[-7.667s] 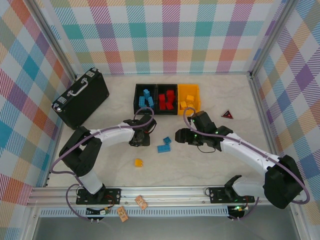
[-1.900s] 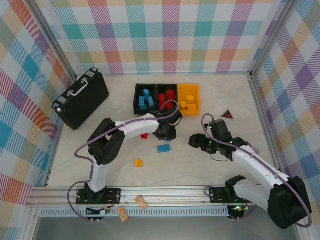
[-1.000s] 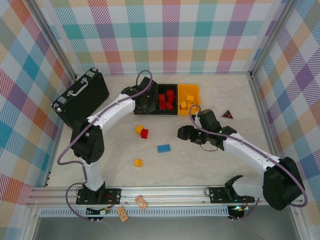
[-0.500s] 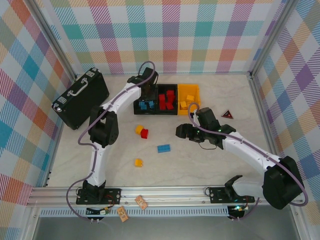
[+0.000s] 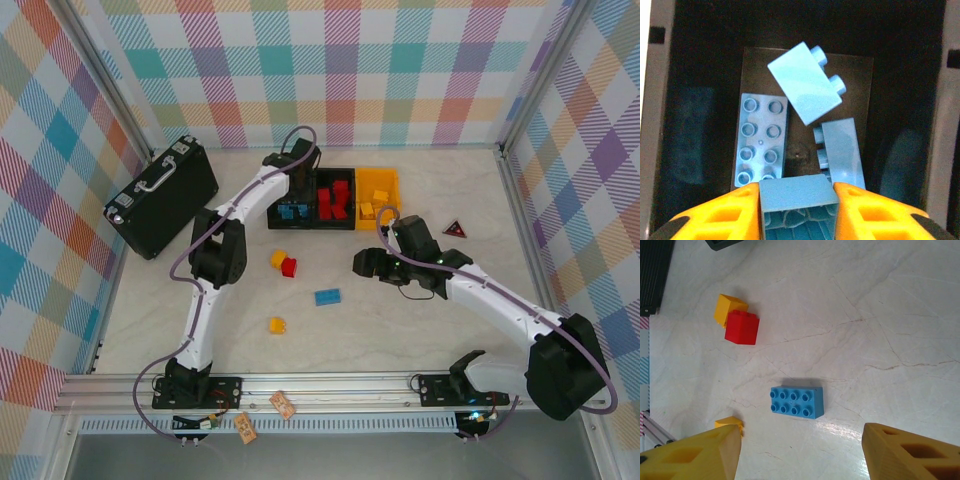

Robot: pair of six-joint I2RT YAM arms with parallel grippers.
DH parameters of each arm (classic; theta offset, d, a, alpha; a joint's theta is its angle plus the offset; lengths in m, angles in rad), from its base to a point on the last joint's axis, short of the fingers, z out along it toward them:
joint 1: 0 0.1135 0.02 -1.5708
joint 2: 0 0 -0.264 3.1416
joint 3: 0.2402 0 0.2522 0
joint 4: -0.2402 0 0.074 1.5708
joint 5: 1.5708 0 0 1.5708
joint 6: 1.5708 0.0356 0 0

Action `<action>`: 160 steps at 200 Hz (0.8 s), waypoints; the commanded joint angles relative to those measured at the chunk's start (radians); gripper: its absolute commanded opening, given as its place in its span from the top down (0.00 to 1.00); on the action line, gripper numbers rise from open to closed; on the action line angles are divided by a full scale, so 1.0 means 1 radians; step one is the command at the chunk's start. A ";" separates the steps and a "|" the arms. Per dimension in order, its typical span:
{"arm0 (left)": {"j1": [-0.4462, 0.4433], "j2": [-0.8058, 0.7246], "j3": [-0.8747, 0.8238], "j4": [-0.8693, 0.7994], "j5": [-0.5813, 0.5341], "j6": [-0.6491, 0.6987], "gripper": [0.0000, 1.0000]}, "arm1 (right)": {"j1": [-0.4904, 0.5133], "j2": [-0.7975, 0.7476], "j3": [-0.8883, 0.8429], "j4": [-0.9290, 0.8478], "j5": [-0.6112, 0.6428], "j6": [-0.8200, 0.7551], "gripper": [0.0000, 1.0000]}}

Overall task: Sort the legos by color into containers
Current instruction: Place the lego in the container, then pick up the lego from the middle-left of the table.

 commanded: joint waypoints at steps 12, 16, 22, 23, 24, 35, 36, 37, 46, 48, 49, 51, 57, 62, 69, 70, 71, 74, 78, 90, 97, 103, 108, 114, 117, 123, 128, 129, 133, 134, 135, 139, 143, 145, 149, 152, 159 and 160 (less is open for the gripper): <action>0.007 0.014 0.062 -0.059 -0.030 0.015 0.53 | 0.008 -0.033 -0.007 -0.013 0.012 -0.014 0.35; 0.007 0.011 0.062 -0.060 -0.029 0.015 0.52 | 0.007 -0.034 -0.010 -0.013 0.012 -0.013 0.35; 0.007 0.005 0.061 -0.061 -0.026 0.012 0.50 | 0.008 -0.035 -0.011 -0.010 0.012 -0.012 0.35; 0.008 0.004 0.061 -0.061 -0.025 0.011 0.50 | 0.008 -0.035 -0.011 -0.010 0.011 -0.012 0.35; 0.008 0.003 0.061 -0.061 -0.024 0.012 0.51 | 0.008 -0.035 -0.011 -0.009 0.011 -0.012 0.35; 0.006 -0.012 0.057 -0.062 -0.016 0.006 0.50 | 0.007 -0.036 -0.013 -0.005 0.009 -0.010 0.35; 0.006 -0.014 0.055 -0.062 -0.016 0.006 0.50 | 0.007 -0.037 -0.013 -0.004 0.009 -0.010 0.35; 0.006 -0.015 0.056 -0.062 -0.014 0.006 0.50 | 0.007 -0.037 -0.012 -0.004 0.008 -0.010 0.35; 0.004 -0.032 0.045 -0.058 -0.002 0.003 0.50 | 0.008 -0.036 -0.014 -0.002 0.006 -0.008 0.35; 0.003 -0.038 0.042 -0.056 0.000 0.003 0.50 | 0.008 -0.036 -0.014 -0.001 0.006 -0.008 0.35; 0.002 -0.041 0.040 -0.056 0.001 0.003 0.50 | 0.008 -0.036 -0.015 -0.001 0.006 -0.009 0.35; 0.002 -0.046 0.037 -0.055 0.001 0.004 0.50 | 0.007 -0.035 -0.015 0.001 0.005 -0.007 0.35; -0.002 -0.060 0.029 -0.054 0.004 0.003 0.50 | 0.008 -0.034 -0.015 0.001 0.004 -0.007 0.35; -0.005 -0.075 0.019 -0.052 0.003 0.002 0.50 | 0.008 -0.033 -0.015 0.003 0.002 -0.007 0.35; -0.011 -0.097 -0.001 -0.046 0.006 0.001 0.50 | 0.007 -0.032 -0.014 0.005 0.000 -0.006 0.35; -0.011 -0.102 -0.004 -0.045 0.008 0.001 0.50 | 0.007 -0.033 -0.014 0.004 0.000 -0.006 0.35; -0.013 -0.106 -0.008 -0.043 0.009 0.001 0.50 | 0.007 -0.032 -0.014 0.004 0.000 -0.006 0.35; -0.015 -0.119 -0.019 -0.039 0.014 0.001 0.50 | 0.008 -0.033 -0.014 0.004 0.002 -0.008 0.35; -0.019 -0.135 -0.036 -0.030 0.019 0.001 0.49 | 0.008 -0.034 -0.014 0.003 0.001 -0.006 0.35; -0.027 -0.183 -0.092 -0.004 0.030 -0.003 0.48 | 0.008 -0.034 -0.014 0.002 0.003 -0.008 0.35; -0.032 -0.217 -0.122 0.006 0.041 -0.003 0.48 | 0.009 -0.034 -0.013 -0.001 0.003 -0.010 0.35; -0.036 -0.242 -0.151 0.017 0.052 -0.004 0.48 | 0.010 -0.035 -0.011 -0.004 0.004 -0.012 0.35; -0.039 -0.265 -0.173 0.023 0.061 -0.007 0.48 | 0.010 -0.032 -0.010 -0.008 0.005 -0.013 0.35; -0.043 -0.294 -0.206 0.034 0.076 -0.009 0.48 | 0.011 -0.032 -0.008 -0.013 0.006 -0.016 0.35; -0.046 -0.309 -0.225 0.041 0.081 -0.008 0.48 | 0.012 -0.032 -0.007 -0.015 0.008 -0.016 0.35; -0.049 -0.341 -0.259 0.055 0.097 -0.009 0.48 | 0.014 -0.031 -0.006 -0.020 0.009 -0.020 0.35; -0.052 -0.366 -0.290 0.065 0.108 -0.007 0.48 | 0.015 -0.031 -0.004 -0.027 0.012 -0.023 0.35; -0.053 -0.371 -0.295 0.067 0.109 -0.008 0.48 | 0.015 -0.031 -0.003 -0.028 0.012 -0.024 0.35; -0.055 -0.385 -0.319 0.074 0.118 -0.005 0.48 | 0.016 -0.031 0.000 -0.033 0.015 -0.025 0.34; -0.056 -0.391 -0.325 0.076 0.121 -0.006 0.48 | 0.016 -0.031 -0.001 -0.034 0.016 -0.026 0.34; -0.057 -0.396 -0.331 0.078 0.123 -0.005 0.48 | 0.017 -0.031 0.000 -0.035 0.017 -0.027 0.35; -0.056 -0.416 -0.354 0.083 0.131 -0.004 0.48 | 0.017 -0.031 0.001 -0.041 0.021 -0.029 0.34; -0.059 -0.434 -0.377 0.087 0.138 -0.005 0.48 | 0.019 -0.031 0.001 -0.045 0.024 -0.033 0.34; -0.060 -0.444 -0.389 0.088 0.141 -0.005 0.48 | 0.020 -0.031 0.001 -0.048 0.025 -0.034 0.34; -0.060 -0.463 -0.413 0.094 0.149 -0.007 0.48 | 0.021 -0.031 0.003 -0.052 0.026 -0.037 0.34; -0.060 -0.478 -0.432 0.099 0.157 -0.007 0.48 | 0.020 -0.031 0.004 -0.053 0.027 -0.038 0.34; -0.060 -0.512 -0.476 0.110 0.174 -0.010 0.48 | 0.022 -0.030 0.005 -0.061 0.031 -0.043 0.34; -0.060 -0.518 -0.482 0.111 0.176 -0.011 0.47 | 0.022 -0.029 0.005 -0.063 0.031 -0.044 0.34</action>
